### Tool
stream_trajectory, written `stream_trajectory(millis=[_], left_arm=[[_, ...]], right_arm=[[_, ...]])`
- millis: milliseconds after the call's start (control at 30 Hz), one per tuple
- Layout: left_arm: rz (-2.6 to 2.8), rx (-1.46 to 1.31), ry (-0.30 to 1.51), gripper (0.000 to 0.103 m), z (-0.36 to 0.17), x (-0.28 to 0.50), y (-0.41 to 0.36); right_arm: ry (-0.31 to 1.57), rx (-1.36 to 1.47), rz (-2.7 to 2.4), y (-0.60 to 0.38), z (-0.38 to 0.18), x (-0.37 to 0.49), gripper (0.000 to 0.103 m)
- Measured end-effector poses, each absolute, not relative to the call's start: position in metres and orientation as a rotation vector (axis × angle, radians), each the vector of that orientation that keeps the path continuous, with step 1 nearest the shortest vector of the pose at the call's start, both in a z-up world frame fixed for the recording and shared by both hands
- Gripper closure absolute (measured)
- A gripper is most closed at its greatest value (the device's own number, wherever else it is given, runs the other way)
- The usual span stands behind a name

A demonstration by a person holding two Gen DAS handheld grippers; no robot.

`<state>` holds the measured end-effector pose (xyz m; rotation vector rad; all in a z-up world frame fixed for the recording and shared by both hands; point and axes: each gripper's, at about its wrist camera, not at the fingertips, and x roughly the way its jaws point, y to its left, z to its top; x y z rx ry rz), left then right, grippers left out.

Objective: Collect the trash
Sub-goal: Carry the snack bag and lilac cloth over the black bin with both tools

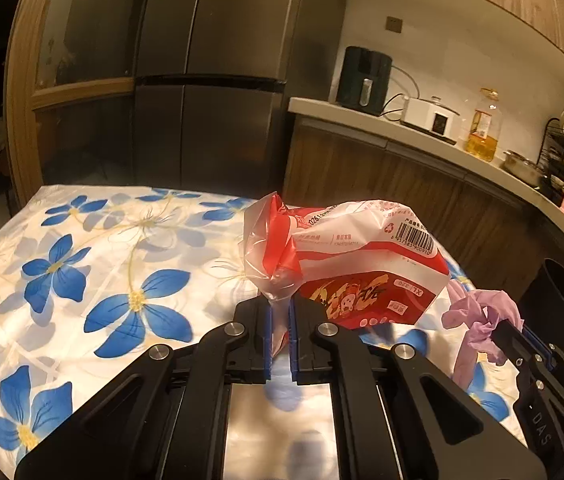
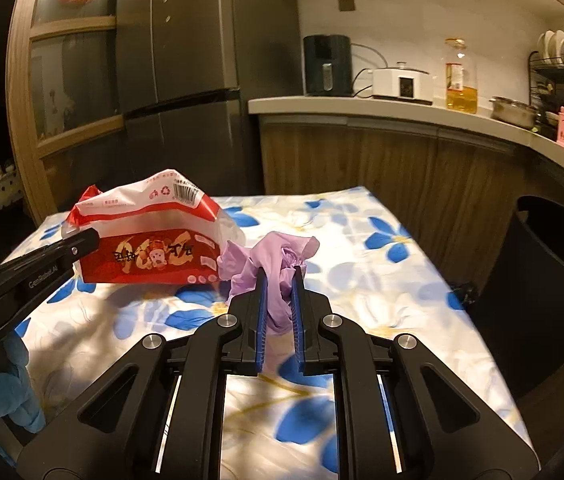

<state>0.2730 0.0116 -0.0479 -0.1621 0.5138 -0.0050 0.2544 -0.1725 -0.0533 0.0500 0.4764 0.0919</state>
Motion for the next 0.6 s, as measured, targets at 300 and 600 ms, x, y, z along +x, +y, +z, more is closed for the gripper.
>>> stream_trajectory(millis=[300,600], left_arm=[[-0.068,-0.126,0.473,0.097,-0.026,0.253,-0.032],[-0.177,-0.08,0.447,0.097,-0.01,0.245,-0.099]], right_arm=[[0.415,0.077,0.04,-0.213,-0.031,0.223,0.093],[0.369,0.101,-0.047,-0.267,-0.016,0.2,0.093]])
